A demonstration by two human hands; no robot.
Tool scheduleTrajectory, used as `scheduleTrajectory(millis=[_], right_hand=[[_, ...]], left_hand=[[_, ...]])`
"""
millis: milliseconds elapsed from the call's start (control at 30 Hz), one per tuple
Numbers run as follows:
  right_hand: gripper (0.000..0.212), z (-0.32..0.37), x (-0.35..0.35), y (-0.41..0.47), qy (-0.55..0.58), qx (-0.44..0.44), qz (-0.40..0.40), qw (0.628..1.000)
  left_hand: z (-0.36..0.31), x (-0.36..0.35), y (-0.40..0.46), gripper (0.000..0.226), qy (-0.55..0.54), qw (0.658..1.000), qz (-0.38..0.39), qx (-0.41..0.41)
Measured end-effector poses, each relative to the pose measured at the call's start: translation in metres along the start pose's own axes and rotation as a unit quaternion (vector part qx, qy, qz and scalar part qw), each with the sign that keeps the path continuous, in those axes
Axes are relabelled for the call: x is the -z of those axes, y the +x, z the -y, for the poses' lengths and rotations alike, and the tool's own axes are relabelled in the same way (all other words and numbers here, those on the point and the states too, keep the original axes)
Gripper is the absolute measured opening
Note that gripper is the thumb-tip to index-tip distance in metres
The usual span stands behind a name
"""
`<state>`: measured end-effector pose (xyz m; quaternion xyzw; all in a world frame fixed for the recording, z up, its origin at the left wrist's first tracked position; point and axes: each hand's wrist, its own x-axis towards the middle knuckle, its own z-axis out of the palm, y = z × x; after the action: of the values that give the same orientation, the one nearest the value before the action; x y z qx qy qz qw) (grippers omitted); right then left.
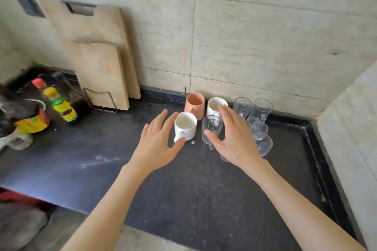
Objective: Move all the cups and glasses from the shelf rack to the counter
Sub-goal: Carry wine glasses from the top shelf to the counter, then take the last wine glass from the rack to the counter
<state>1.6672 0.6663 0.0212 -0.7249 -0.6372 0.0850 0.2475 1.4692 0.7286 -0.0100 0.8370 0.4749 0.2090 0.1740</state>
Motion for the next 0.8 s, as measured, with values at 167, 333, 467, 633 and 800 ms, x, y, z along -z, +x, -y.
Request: scheduleTrajectory(millis=[167, 333, 467, 633, 800], right_hand=[[0.075, 0.095, -0.034, -0.017, -0.012, 0.116, 0.075, 0.99], [0.074, 0.207, -0.083, -0.084, -0.041, 0.255, 0.157, 0.953], [0.073, 0.285, -0.117, -0.16, -0.035, 0.345, 0.232, 0.909], [0.073, 0.391, -0.151, -0.251, -0.005, 0.453, 0.253, 0.855], [0.073, 0.488, -0.183, -0.341, 0.025, 0.551, 0.287, 0.783]], left_hand=[[0.051, 0.071, -0.095, 0.068, 0.109, 0.989, -0.044, 0.09], [0.093, 0.132, -0.251, 0.064, 0.152, 0.954, -0.114, 0.233], [0.104, 0.154, -0.395, 0.062, 0.164, 0.909, -0.16, 0.349], [0.107, 0.193, -0.555, 0.061, 0.185, 0.833, -0.206, 0.48], [0.11, 0.229, -0.678, 0.063, 0.21, 0.748, -0.258, 0.575]])
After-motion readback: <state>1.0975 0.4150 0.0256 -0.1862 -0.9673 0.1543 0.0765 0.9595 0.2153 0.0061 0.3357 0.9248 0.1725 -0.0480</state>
